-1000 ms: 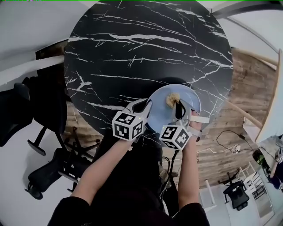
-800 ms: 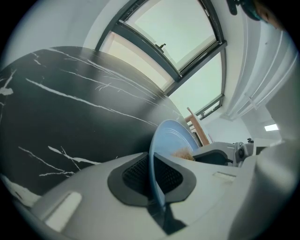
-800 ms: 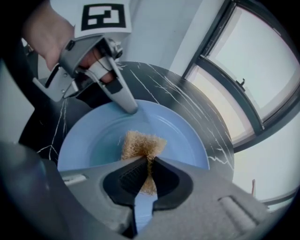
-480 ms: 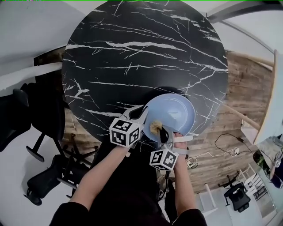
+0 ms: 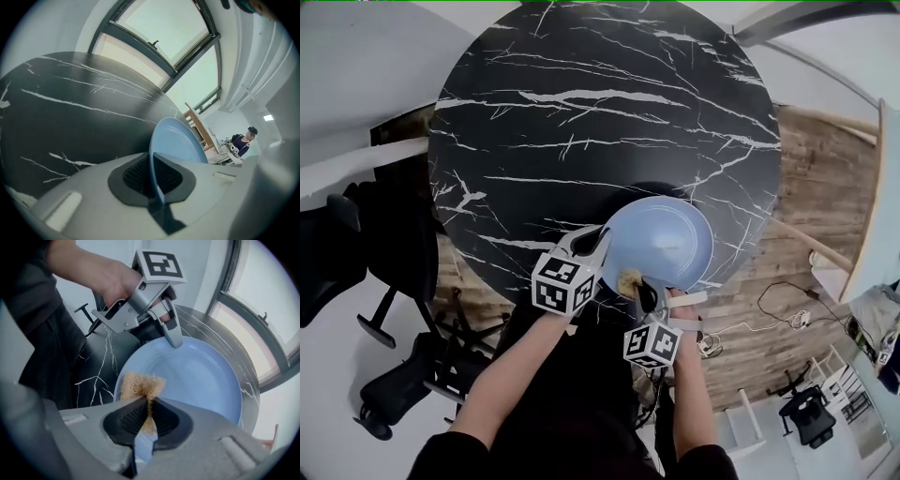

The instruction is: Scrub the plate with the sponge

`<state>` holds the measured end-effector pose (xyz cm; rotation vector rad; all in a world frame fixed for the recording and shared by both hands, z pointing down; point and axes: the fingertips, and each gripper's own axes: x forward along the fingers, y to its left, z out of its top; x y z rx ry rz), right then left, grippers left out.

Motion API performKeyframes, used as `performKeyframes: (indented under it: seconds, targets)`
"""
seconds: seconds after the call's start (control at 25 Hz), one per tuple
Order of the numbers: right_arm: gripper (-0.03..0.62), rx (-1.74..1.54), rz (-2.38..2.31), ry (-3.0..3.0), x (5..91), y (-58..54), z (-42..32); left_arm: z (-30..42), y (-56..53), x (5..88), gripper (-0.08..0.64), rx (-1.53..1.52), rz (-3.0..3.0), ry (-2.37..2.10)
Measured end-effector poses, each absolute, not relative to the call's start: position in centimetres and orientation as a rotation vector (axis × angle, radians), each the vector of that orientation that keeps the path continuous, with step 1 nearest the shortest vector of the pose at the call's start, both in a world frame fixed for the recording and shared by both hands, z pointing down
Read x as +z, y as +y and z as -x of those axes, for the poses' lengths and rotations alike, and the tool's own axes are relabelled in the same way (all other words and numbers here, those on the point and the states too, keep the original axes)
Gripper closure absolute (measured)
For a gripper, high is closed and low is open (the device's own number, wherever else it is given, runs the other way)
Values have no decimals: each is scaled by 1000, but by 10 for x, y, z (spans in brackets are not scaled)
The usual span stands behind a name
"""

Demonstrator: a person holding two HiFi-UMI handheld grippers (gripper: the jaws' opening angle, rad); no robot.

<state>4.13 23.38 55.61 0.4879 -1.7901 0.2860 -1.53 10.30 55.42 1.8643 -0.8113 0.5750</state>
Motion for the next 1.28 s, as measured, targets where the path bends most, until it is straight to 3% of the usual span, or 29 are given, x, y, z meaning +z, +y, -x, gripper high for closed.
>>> performKeyframes:
  seconds: [1.28]
  targets:
    - [561,95,-740,-1682,556,82,-114,12,101,555,546,633,-1917,-777]
